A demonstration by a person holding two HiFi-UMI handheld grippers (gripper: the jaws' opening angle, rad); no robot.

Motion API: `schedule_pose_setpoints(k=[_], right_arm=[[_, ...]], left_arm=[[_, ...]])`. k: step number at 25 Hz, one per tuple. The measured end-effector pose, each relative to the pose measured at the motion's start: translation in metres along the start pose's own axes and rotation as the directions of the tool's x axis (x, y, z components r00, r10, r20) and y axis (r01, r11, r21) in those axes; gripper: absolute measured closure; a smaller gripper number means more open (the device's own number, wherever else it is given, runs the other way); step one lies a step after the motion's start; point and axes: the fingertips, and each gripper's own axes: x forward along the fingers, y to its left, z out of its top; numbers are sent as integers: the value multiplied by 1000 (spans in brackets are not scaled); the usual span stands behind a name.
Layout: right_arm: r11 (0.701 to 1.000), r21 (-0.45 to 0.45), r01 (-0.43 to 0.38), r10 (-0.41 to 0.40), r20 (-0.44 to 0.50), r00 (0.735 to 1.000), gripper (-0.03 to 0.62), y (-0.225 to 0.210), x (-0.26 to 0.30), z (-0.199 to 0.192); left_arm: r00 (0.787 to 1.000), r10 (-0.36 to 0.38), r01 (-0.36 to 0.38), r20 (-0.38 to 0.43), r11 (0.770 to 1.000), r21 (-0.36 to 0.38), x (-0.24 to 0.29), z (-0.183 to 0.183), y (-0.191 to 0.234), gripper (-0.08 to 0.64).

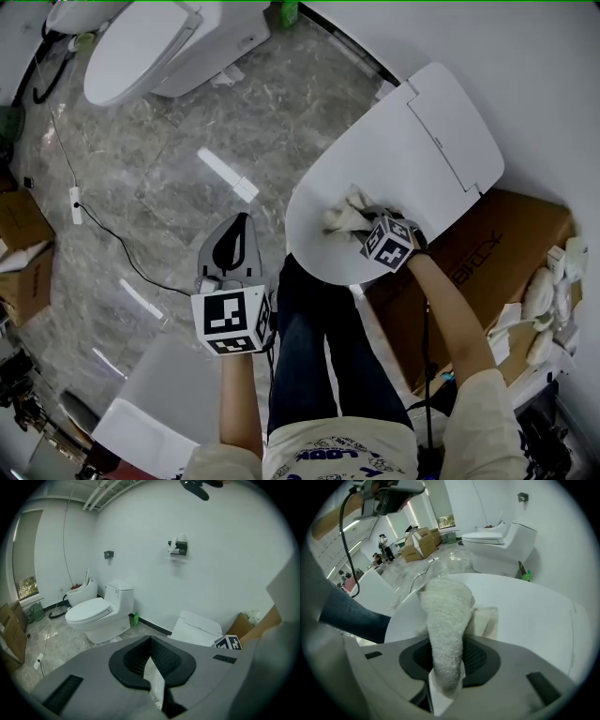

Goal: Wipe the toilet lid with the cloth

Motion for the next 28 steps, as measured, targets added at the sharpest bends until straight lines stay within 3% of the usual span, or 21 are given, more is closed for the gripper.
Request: schedule_pose_setpoints(k=[8,21,24,28], right_arm=[[972,221,83,-94,40,995,477,-71,-25,-35],[894,419,158,-198,54,979,477,-139,-53,-77],[849,494,190,-244,47,969,477,-156,-62,-92],[744,629,227,-309,21,951,477,-179,-77,-121]], left_arm=[[1000,-13,13,-12,1000,20,12,4,-17,557],[999,-30,31,-29,999,39,29,4,-34,557],[999,-34,35,-32,998,43,31,3,-36,557],[999,-36,38,-39,998,46,33,1,-38,557]])
